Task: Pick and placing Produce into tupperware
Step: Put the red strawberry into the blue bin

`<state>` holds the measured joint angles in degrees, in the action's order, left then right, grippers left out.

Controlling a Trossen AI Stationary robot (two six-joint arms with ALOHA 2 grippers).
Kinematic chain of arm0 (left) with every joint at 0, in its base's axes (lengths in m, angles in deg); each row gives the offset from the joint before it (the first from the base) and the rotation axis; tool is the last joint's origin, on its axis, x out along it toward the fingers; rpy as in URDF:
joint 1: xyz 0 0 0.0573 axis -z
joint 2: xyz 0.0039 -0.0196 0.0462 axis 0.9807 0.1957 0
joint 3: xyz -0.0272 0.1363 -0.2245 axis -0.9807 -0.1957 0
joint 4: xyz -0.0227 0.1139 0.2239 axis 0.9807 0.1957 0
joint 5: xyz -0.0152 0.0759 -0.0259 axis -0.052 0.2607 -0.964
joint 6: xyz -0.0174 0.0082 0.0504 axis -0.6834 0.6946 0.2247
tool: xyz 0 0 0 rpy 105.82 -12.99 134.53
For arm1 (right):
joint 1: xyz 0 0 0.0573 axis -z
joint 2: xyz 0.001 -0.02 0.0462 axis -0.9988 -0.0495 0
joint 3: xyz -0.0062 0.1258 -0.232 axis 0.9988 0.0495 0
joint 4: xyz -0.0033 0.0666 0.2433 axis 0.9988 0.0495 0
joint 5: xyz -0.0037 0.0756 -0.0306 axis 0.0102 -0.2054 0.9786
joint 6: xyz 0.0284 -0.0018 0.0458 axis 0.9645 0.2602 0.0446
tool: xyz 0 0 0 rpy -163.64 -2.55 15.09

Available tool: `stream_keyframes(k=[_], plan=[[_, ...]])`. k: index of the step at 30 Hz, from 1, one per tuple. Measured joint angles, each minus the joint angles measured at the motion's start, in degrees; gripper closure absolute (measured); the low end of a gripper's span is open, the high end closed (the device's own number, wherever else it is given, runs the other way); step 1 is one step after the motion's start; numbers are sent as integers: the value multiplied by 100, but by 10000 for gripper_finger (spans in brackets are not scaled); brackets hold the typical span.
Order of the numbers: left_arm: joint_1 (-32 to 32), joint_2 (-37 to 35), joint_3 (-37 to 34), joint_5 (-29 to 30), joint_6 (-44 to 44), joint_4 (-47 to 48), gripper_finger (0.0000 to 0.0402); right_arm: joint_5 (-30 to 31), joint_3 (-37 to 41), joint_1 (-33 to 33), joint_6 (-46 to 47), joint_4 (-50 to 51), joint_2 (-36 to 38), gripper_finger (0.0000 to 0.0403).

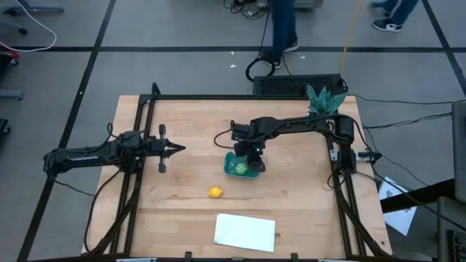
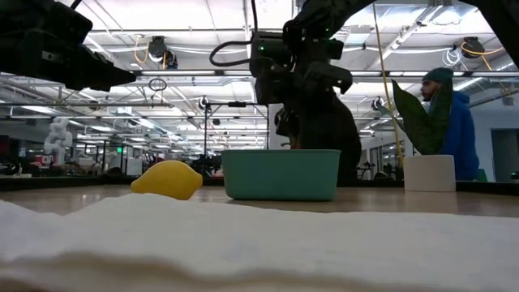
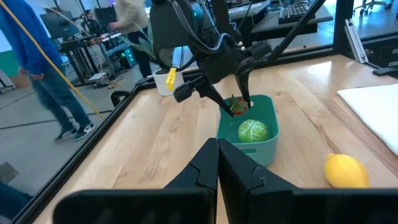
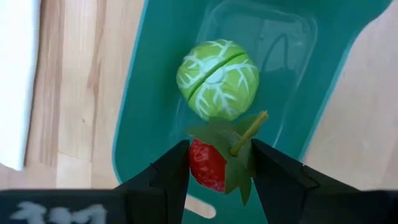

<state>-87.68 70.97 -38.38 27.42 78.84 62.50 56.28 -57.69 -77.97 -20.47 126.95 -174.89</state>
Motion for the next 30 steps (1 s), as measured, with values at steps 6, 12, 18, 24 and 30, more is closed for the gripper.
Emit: stream_keyframes(k=[6, 12, 18, 24, 30], plan=[[0, 0, 0, 0, 0, 0, 392, 7, 226, 7, 257, -152, 2, 251], [0, 0, 0, 0, 0, -1, 392, 10, 518, 7, 251, -522, 2, 251], [0, 0, 0, 0, 0, -1, 392, 10, 648, 7, 257, -725, 2, 251], [0, 0, 0, 0, 0, -2, 392, 19, 769, 7, 128, -868, 2, 251], [0, 0, 0, 1, 0, -2, 392, 34, 789, 7, 109, -942, 2, 251]])
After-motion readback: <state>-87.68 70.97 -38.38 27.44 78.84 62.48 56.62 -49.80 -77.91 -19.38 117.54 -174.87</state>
